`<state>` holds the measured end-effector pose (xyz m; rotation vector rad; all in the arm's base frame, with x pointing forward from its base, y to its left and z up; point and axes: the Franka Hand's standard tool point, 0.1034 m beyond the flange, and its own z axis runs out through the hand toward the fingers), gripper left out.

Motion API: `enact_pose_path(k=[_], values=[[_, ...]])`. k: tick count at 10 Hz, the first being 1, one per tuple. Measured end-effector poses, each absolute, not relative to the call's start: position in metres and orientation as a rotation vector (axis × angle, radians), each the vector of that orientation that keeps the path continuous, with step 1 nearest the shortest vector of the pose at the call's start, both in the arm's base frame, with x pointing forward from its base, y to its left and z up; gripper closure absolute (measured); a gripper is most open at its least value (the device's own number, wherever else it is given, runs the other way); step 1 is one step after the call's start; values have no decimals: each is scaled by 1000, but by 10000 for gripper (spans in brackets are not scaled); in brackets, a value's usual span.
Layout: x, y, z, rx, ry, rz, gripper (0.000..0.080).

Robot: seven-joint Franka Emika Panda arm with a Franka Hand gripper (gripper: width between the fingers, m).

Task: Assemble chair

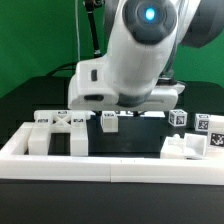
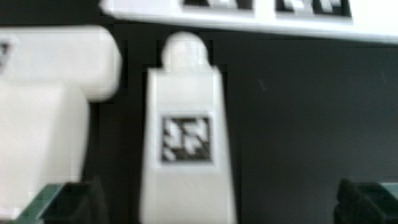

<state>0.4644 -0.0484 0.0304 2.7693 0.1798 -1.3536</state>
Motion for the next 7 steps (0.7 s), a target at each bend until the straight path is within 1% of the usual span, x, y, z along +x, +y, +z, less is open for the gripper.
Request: enact_pose_path(k=[1, 4, 7], values=[[473, -60, 27, 2788, 201, -1322, 151], [466, -56, 26, 2791, 206, -1329, 151], [462, -59, 20, 2782, 200, -1347, 151]])
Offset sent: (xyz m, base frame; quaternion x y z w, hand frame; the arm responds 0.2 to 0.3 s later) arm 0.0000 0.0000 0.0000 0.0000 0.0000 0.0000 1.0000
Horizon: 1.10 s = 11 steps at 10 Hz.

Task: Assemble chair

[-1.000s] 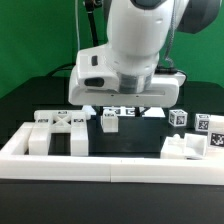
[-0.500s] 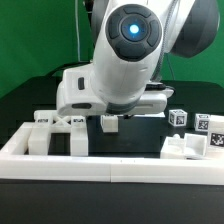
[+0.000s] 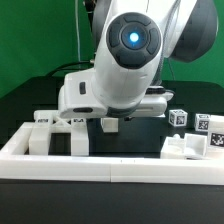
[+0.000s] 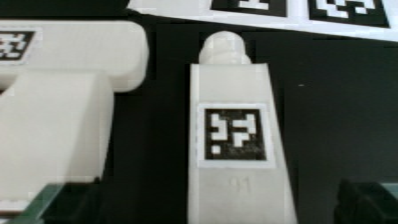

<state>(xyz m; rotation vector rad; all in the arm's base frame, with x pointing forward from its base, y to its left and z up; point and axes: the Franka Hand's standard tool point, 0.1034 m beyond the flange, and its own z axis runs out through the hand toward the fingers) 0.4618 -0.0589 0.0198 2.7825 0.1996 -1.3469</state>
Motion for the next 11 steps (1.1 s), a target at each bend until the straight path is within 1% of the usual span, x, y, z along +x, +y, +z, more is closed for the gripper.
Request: enact_pose_path(k=[2, 5, 8, 10, 11], values=[[459, -57, 19, 2763, 202, -1389, 151], [457, -55, 21, 2728, 198, -1462, 151], [459, -53, 21, 2730, 203, -1455, 151], [458, -53, 17, 2731, 205, -1451, 151], [458, -53, 16, 2732, 207, -1448, 266]])
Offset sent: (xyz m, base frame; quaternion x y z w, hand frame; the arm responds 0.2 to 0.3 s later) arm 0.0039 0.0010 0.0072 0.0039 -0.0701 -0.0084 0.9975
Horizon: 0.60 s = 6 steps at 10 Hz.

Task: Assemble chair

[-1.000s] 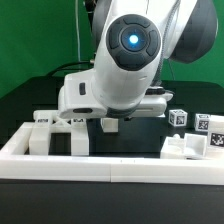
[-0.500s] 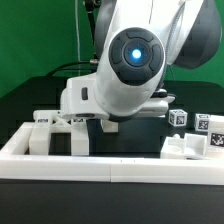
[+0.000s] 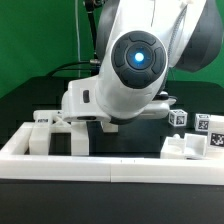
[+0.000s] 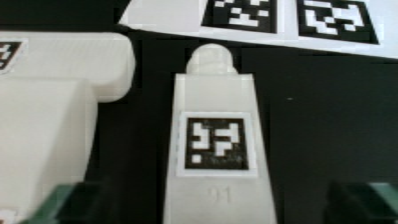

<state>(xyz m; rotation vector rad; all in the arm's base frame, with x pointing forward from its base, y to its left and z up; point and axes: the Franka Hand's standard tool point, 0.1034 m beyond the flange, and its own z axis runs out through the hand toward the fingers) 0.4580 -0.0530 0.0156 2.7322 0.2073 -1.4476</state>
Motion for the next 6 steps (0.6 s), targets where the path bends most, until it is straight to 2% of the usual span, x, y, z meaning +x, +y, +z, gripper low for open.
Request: enact_pose_path(k=[1, 2, 3, 6], values=[[457, -52, 14, 2734, 210, -1444, 401], [457, -52, 13, 2734, 210, -1444, 401], [457, -52, 13, 2734, 210, -1444, 512], [459, -52, 17, 2734, 209, -1444, 512]])
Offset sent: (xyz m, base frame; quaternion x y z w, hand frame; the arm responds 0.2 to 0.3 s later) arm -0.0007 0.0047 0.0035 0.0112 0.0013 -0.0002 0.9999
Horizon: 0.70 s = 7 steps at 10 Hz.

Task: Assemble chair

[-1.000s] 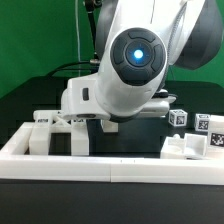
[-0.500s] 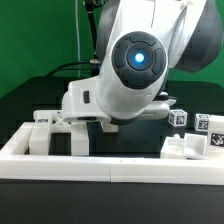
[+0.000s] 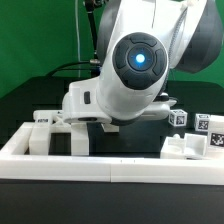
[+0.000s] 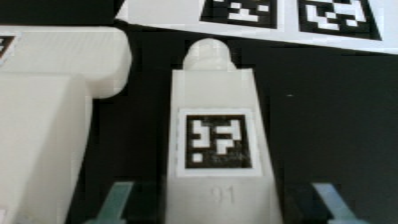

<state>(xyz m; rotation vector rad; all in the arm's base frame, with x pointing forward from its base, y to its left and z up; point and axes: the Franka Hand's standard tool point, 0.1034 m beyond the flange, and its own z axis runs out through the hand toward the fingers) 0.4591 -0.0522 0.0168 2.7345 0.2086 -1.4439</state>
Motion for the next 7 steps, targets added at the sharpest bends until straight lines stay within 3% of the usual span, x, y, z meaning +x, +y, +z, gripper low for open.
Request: enact_pose_path(k=[3, 7], values=[[469, -48, 30, 2734, 205, -1441, 512], [484, -40, 62, 2734, 188, -1434, 511]])
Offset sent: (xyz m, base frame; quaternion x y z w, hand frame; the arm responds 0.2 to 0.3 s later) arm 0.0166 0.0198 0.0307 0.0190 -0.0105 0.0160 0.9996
